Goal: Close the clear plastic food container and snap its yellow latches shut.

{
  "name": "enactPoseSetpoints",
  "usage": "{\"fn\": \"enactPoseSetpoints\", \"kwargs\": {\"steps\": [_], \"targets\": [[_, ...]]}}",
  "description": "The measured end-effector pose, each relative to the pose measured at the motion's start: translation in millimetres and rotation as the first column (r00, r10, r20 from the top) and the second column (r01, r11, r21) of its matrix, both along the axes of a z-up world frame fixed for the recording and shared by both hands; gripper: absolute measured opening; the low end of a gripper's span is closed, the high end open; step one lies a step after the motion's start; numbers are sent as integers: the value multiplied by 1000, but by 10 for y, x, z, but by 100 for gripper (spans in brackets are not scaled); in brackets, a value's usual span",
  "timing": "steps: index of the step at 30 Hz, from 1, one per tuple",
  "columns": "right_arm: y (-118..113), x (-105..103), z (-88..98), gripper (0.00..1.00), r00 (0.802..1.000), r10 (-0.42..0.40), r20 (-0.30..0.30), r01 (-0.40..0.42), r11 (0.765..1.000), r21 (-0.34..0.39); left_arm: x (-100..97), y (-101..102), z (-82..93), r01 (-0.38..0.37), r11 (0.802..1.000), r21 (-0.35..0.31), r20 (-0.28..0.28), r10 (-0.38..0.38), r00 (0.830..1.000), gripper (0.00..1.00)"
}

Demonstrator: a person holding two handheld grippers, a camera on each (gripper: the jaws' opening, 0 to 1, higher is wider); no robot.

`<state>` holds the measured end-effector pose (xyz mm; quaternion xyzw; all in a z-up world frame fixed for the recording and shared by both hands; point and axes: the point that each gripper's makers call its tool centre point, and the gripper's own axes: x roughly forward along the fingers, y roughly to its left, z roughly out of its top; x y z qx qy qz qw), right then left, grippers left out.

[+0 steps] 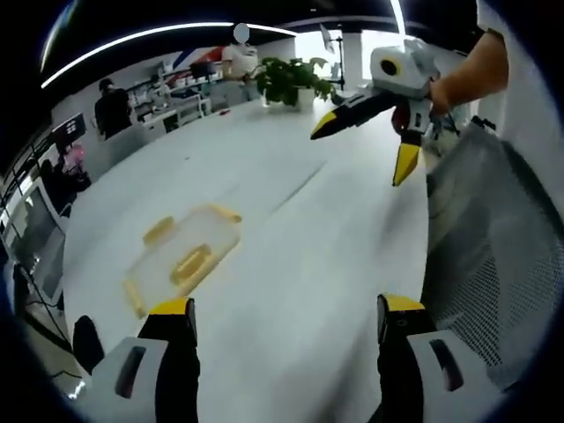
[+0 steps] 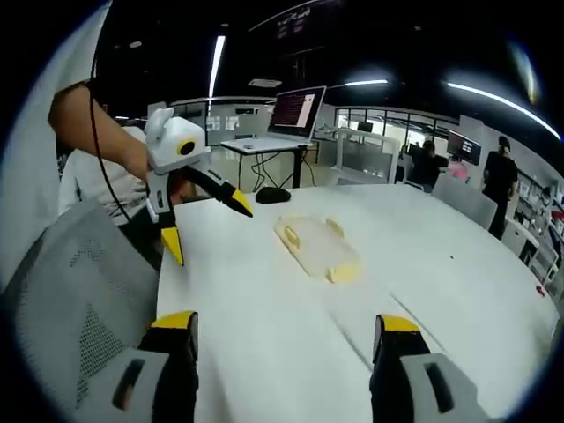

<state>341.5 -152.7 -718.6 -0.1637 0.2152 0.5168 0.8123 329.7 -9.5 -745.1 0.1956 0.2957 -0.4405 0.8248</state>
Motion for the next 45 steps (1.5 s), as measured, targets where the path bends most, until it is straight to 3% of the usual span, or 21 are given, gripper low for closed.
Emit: {"fn": "enactPoseSetpoints", "kwargs": {"steps": [37, 45], "targets": [[241, 448, -148, 80, 999, 49, -13, -49, 999, -8, 381, 447, -118, -8, 996, 84, -7, 9, 1000, 81], [267, 559, -142, 80, 998, 68, -5, -68, 997, -21, 484, 528, -127, 20, 993, 120, 2, -21, 1000, 82]]}}
